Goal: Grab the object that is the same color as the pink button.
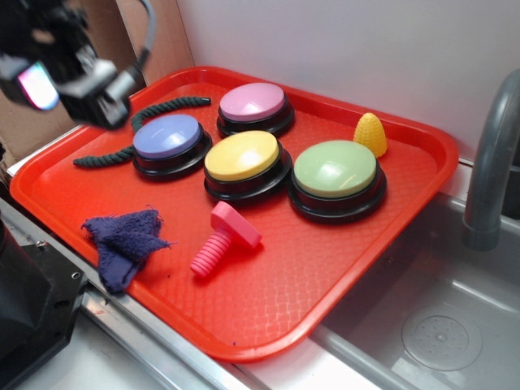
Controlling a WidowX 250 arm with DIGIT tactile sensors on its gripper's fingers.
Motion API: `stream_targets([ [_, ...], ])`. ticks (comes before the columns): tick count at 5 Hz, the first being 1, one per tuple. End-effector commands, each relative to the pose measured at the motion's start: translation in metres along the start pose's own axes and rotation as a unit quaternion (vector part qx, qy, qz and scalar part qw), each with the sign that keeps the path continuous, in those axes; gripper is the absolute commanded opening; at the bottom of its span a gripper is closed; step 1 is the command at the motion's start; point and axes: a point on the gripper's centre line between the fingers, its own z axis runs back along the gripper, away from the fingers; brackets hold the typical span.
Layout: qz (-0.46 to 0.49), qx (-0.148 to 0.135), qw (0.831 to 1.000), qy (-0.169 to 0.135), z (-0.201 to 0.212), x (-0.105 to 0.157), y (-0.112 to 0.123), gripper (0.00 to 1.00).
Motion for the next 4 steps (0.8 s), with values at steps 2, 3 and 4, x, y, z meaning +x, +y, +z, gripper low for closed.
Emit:
stream_targets([
  [2,0.049,0.003,0.997,-0.058,-0.089,0.020,-0.027,1.00],
  [3,0.059,-0.011,0.996,-0.062,-0.117,0.034,-0.035,1.00],
  [4,0.037,-0.026,0.998,-0.051,-0.133,0.040,-0.045,1.00],
])
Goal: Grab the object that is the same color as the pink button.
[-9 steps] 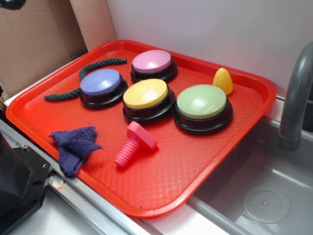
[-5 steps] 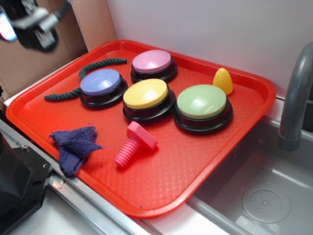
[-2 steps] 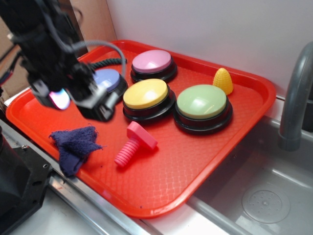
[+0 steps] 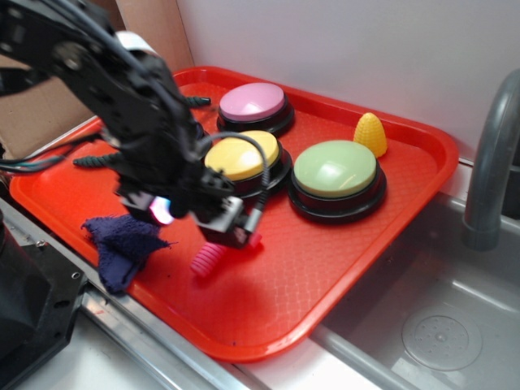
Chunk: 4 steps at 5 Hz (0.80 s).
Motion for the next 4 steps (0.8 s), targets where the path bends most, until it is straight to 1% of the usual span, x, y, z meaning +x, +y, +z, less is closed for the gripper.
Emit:
stream_targets([
  [1,-0.031,-0.027,0.999,0.007,-0.021,0.014,-0.017,1.00],
  [2,-0.034,-0.035,0.999,0.004,-0.023,0.015,-0.017,0.00],
  [3,-0.025,-0.043,0.999,-0.003,-0.020,0.018,-0.015,0.00],
  [4,-0.020,-0.042,0.999,-0.009,-0.013,0.022,-0.013,0.00],
])
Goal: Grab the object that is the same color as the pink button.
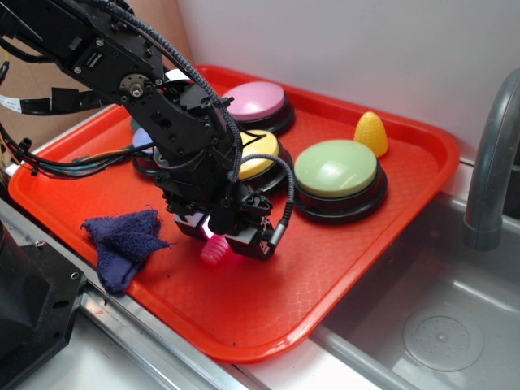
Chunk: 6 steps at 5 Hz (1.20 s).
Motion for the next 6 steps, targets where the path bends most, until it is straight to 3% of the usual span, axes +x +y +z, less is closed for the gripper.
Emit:
stream_targets([
  [1,0.037,-0.020,0.999,-0.010,0.030,0.018,0.004,0.00],
  [3,0.015,0.021,0.999,0.047,0.112,0.048,0.028,0.00],
  [4,0.006,0.053,0.997,0.052,0.157,0.064,0.053,0.00],
  [5,0.026,0.057,0.996,0.064,0.185,0.078,0.078,0.00],
  [6,0.053,0.047,0.996,0.045,0.198,0.075,0.088,0.00],
])
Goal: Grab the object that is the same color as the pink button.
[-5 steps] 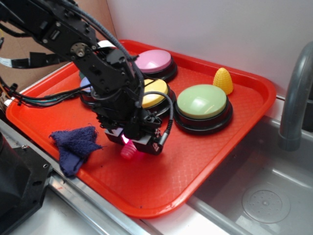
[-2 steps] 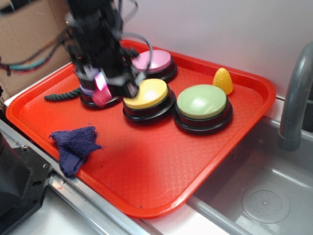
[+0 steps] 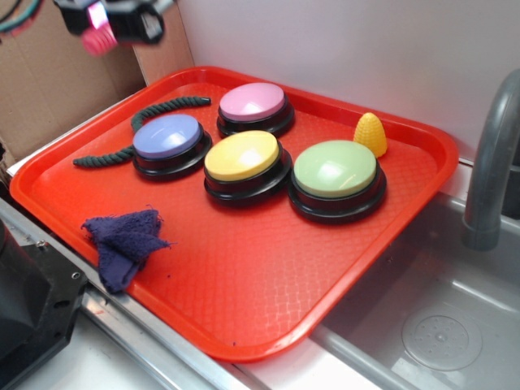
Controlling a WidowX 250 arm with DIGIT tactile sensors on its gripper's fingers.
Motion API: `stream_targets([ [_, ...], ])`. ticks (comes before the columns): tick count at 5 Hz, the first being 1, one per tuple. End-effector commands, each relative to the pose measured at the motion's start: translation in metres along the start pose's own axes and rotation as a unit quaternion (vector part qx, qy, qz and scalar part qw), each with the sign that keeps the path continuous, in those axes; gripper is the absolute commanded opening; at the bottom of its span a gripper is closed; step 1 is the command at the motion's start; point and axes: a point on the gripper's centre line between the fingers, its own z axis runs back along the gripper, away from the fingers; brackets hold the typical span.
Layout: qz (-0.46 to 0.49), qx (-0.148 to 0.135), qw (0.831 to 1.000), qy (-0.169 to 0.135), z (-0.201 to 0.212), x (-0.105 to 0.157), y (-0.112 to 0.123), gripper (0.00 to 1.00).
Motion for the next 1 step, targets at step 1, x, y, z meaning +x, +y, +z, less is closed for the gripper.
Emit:
stream_targets([
  [1,0.029,-0.009,0.999,-0.021,0.0180,0.0054,0.0094,0.00],
])
